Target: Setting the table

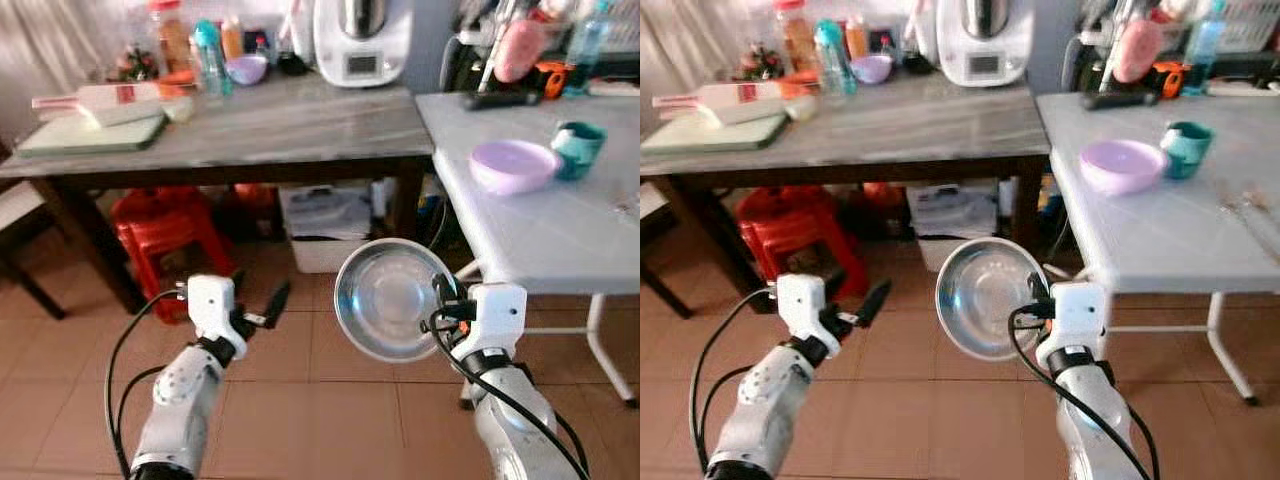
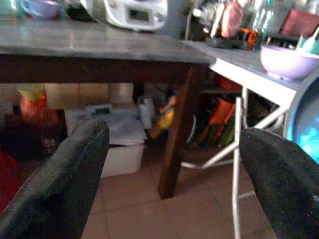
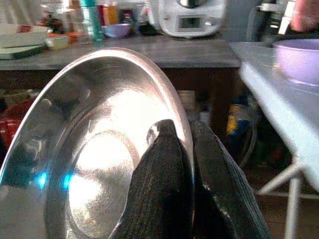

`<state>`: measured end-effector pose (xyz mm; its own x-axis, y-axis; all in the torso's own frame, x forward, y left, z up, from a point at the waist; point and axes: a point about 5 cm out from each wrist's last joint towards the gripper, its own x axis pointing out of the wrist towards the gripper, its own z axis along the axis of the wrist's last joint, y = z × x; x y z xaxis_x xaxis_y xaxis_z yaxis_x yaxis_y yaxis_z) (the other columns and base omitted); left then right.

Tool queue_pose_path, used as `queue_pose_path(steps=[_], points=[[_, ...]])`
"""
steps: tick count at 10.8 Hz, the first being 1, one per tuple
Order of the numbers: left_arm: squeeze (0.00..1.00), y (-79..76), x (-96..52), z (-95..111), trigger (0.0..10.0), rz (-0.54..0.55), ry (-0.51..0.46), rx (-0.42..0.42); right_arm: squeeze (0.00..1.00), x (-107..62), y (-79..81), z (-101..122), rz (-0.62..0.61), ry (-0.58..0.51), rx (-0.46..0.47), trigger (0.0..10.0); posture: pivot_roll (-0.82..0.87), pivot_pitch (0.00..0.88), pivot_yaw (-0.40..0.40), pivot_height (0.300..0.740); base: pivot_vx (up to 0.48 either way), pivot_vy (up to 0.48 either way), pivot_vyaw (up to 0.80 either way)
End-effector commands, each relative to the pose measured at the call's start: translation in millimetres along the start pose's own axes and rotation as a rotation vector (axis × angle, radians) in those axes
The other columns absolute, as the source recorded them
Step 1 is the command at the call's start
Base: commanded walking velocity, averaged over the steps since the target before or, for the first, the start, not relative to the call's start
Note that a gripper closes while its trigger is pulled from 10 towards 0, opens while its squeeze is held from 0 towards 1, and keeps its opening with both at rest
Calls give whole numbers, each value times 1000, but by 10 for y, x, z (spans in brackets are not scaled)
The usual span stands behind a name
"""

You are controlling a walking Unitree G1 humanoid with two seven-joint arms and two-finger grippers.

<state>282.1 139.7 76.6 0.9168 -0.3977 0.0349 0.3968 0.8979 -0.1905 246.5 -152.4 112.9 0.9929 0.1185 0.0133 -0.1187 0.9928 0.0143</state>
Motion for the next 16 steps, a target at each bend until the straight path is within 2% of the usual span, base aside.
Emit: queue_pose_path(steps=[1, 5, 6, 10, 13, 16], points=[[0, 74, -58, 13, 10000, 19, 10, 23, 0, 33, 118, 84, 35, -36, 16, 10000, 24, 13, 72, 740, 0, 480, 0], [0, 53, -57, -10, 10000, 4, 35, 29, 0, 53, 136, 71, 32, -37, 20, 10000, 25, 17, 87, 740, 0, 469, 0], [0, 16, -67, 7, 10000, -20, 20, 47, 0, 55, 105, 75, 19, -39, 18, 10000, 26, 19, 87, 740, 0, 0, 0], [0, -123, -100, -30, 10000, -120, 23, 9, 0, 14, 79, 8, 22, -12, 15, 10000, 21, 0, 58, 740, 64, 0, 0], [0, -80, -87, -4, 10000, -137, 27, 21, 0, 32, 186, -21, 53, -14, 15, 10000, 29, 0, 73, 740, 341, 0, 0], [0, -113, -77, -4, 10000, -155, 27, 21, 0, 32, 177, -24, 57, -14, 10, 10000, 22, 0, 74, 740, 365, 0, 0]])
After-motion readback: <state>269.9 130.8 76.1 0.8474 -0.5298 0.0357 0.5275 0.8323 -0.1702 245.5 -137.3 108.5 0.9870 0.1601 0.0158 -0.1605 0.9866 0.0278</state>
